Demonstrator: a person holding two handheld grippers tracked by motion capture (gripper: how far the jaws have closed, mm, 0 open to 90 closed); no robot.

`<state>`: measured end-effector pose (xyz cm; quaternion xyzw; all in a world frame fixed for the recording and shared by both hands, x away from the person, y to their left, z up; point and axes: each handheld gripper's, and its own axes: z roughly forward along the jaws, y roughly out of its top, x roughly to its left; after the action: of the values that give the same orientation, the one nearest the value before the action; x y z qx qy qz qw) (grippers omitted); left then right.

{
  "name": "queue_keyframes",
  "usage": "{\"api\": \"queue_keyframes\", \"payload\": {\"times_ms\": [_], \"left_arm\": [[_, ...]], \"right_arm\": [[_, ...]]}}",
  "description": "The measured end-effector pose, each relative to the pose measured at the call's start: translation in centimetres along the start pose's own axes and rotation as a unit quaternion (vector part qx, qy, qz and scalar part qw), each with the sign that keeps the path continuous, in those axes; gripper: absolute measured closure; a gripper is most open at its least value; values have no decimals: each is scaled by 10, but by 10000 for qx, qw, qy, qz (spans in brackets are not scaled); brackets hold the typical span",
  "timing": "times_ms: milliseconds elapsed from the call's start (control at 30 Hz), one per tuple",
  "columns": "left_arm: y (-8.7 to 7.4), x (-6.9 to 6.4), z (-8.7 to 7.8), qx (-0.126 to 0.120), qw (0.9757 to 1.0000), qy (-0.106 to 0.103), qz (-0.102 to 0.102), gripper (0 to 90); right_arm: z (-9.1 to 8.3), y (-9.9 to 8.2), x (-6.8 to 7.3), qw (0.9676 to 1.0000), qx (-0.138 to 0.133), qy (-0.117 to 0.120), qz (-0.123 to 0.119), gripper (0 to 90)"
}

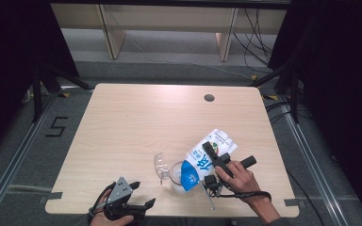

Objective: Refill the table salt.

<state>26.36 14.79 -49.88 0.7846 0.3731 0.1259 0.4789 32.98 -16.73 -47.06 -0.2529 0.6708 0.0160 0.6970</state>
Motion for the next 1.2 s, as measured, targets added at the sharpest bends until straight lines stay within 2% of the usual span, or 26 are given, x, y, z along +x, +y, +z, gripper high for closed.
{"api": "queue_keyframes", "payload": {"times_ms": [67, 133, 200, 233, 300, 467, 533, 567, 667, 833, 933, 1100, 1200], "left_arm": [[0, 1, -1, 31, 10000, -1, 25, 189], [0, 1, 0, 51, 10000, -10, 29, 189], [0, 0, 0, 22, 10000, -4, 18, 189], [0, 1, 0, 22, 10000, -3, 21, 189], [0, 1, 0, 45, 10000, -10, 13, 189], [0, 1, -1, 42, 10000, -3, 29, 189], [0, 1, 0, 42, 10000, -11, 24, 189], [0, 1, 0, 28, 10000, -3, 23, 189], [0, 1, 0, 38, 10000, -4, 25, 189], [0, 1, -1, 31, 10000, -8, 23, 189], [0, 0, 0, 36, 10000, -13, 12, 189], [0, 1, 0, 47, 10000, -15, 20, 190], [0, 1, -1, 28, 10000, -9, 11, 189]], "right_arm": [[0, 0, 0, 10000, 3, -4, 1, 722], [0, -1, -1, 9998, -49, 64, -156, 723], [1, -1, -2, 9998, -53, 57, -158, 723], [0, -1, 2, 9999, 36, 42, 88, 723], [0, -1, -1, 9998, -44, 70, -153, 723], [0, -1, -1, 10000, -24, 38, -54, 725], [0, -1, -1, 10000, -20, 66, -68, 725], [0, -1, -1, 9998, -33, 76, -158, 725], [0, 0, -1, 10000, -24, 62, -61, 725], [0, -1, -1, 10000, -19, 68, -70, 727], [1, -1, -2, 9998, -54, 68, -189, 729], [0, -1, -2, 9998, -35, 72, -160, 730], [1, -1, -4, 9996, -100, 17, -265, 730]]}}
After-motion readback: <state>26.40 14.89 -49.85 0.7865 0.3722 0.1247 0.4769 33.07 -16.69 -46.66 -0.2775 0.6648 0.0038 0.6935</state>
